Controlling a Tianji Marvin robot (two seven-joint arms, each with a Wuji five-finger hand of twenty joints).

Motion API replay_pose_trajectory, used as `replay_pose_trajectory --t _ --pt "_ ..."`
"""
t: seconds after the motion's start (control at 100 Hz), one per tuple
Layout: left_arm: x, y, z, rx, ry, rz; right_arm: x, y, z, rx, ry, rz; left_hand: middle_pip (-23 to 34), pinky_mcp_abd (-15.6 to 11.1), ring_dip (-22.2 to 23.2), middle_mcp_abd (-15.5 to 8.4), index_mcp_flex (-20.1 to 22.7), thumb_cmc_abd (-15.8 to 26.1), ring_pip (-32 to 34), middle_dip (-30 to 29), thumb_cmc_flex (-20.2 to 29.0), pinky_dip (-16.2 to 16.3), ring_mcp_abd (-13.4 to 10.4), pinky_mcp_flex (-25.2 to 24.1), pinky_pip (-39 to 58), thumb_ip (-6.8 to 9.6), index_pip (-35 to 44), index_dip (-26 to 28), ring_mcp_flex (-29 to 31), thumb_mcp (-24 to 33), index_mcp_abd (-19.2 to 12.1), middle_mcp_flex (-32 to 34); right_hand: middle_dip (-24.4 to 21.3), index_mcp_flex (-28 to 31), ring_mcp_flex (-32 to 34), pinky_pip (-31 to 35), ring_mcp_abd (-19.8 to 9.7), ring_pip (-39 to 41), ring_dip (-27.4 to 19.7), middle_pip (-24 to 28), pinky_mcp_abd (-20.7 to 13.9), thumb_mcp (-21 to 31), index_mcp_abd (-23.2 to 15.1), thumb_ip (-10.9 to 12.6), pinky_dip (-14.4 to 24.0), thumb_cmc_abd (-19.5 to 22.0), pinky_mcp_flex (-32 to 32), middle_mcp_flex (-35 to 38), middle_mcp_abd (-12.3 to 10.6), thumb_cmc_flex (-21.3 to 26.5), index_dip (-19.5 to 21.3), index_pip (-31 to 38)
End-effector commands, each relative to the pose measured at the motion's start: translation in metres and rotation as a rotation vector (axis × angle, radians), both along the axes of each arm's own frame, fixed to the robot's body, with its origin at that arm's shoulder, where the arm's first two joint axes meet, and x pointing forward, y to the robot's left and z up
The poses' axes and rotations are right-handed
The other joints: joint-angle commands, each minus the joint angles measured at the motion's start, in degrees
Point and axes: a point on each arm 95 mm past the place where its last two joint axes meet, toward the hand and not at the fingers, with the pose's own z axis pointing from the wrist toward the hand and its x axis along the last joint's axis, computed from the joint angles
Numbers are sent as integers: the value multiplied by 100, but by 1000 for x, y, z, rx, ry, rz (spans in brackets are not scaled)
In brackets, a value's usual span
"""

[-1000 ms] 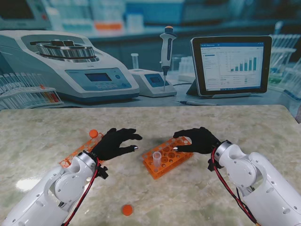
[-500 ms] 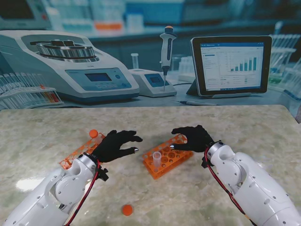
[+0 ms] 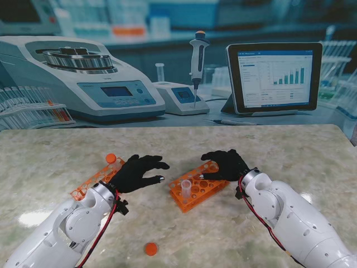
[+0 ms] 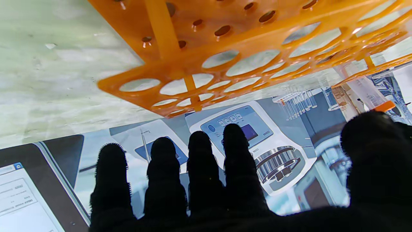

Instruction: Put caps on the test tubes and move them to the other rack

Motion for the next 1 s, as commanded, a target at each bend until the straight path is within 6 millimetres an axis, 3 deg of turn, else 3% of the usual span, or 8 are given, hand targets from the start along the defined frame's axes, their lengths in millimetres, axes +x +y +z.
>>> replay_pose_trajectory --t 0.0,0.99 --pt "-1 0 0 4 2 -5 -3 5 -4 5 4 15 -66 -23 43 30 44 254 35 62 -49 70 -15 -76 107 -29 -126 -27 49 -147 15 101 -67 -183 -175 -117 -127 -122 -84 -118 -107 50 86 -167 -152 -171 -128 -127 78 -209 -76 -45" --pt "-2 2 -1 23 10 -5 -22 30 -11 4 -50 133 -69 -54 34 -1 42 281 23 56 -70 67 -24 -125 51 -29 -131 -17 -4 -149 -1 67 -67 -143 -154 -216 -119 -144 -106 -107 -79 154 72 -209 -430 -239 -155 -83 88 -284 -113 27"
